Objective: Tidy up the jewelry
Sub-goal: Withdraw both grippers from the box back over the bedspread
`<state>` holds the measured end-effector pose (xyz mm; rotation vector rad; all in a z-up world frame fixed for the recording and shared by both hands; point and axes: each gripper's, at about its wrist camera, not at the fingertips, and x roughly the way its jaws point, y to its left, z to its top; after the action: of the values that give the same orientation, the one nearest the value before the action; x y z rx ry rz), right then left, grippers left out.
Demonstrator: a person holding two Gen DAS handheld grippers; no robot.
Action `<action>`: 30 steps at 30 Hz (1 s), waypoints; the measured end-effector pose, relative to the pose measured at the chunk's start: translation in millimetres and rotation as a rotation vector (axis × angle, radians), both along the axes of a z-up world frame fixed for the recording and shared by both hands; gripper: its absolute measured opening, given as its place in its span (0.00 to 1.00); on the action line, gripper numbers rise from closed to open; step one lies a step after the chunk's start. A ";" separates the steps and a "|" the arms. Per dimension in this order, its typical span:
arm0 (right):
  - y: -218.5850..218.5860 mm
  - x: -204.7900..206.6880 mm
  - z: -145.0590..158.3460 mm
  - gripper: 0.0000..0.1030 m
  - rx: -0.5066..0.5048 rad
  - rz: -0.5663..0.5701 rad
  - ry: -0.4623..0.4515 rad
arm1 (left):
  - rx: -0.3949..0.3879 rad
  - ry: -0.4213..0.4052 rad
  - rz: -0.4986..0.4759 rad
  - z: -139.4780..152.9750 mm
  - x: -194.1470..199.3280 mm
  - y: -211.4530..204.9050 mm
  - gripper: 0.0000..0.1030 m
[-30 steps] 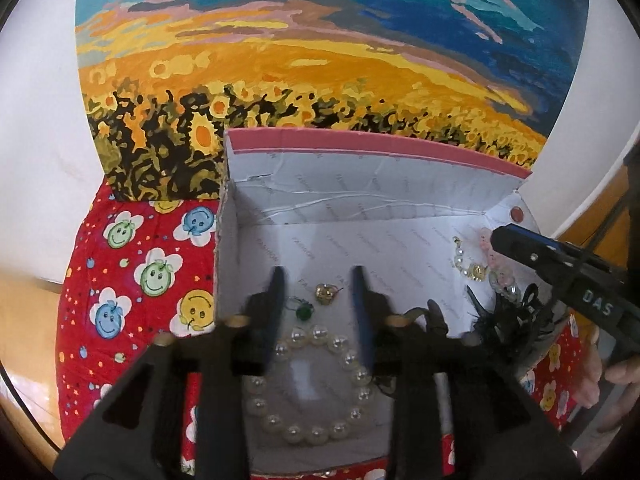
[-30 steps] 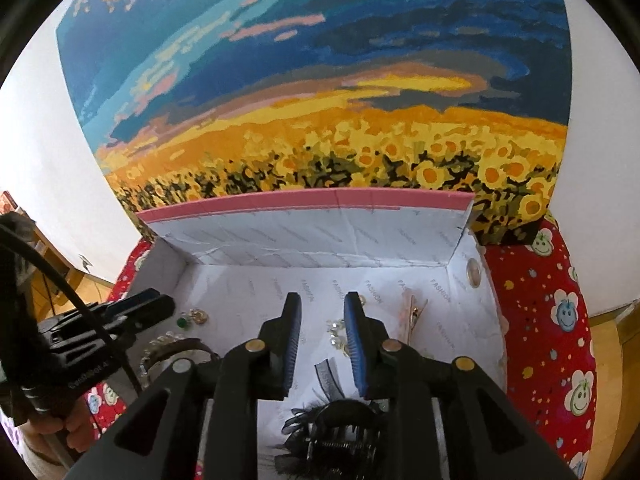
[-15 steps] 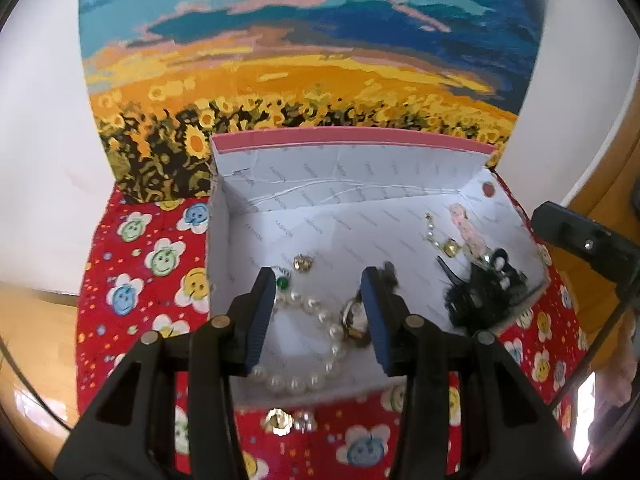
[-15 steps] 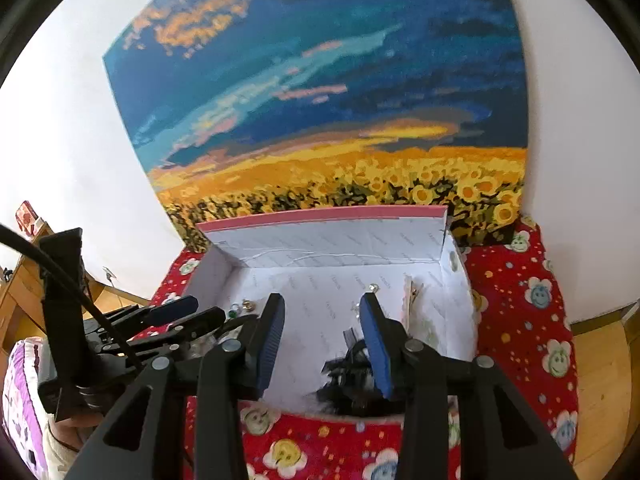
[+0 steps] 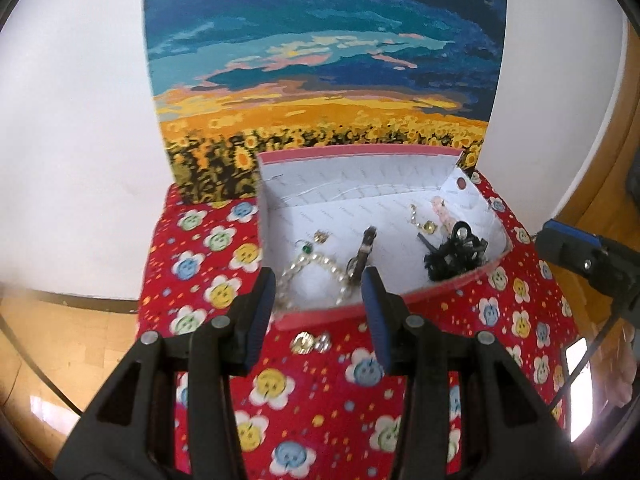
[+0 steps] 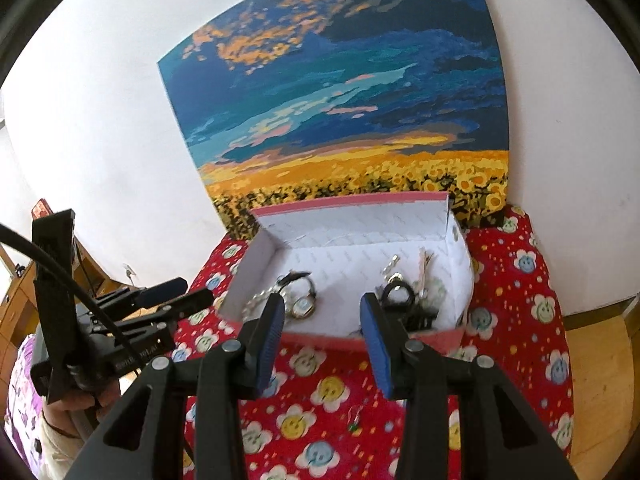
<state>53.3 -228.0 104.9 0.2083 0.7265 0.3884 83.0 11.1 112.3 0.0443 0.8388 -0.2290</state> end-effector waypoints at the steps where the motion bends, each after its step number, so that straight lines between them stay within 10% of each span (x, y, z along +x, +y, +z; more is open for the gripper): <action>1: 1.0 -6.2 0.3 0.41 0.002 0.002 0.000 | 0.002 -0.004 0.006 1.9 -5.4 3.5 0.36; 14: 16.7 -70.0 -20.8 0.41 0.052 0.014 0.053 | 0.027 -0.012 0.076 5.8 -62.7 36.8 0.36; 30: 8.9 -83.3 -103.8 0.41 -0.013 -0.127 0.176 | -0.024 0.115 0.098 -64.9 -41.8 26.2 0.36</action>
<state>-29.9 -219.2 1.1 0.2776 0.8833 0.2460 41.2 37.2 47.4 -0.0325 0.9502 -0.1505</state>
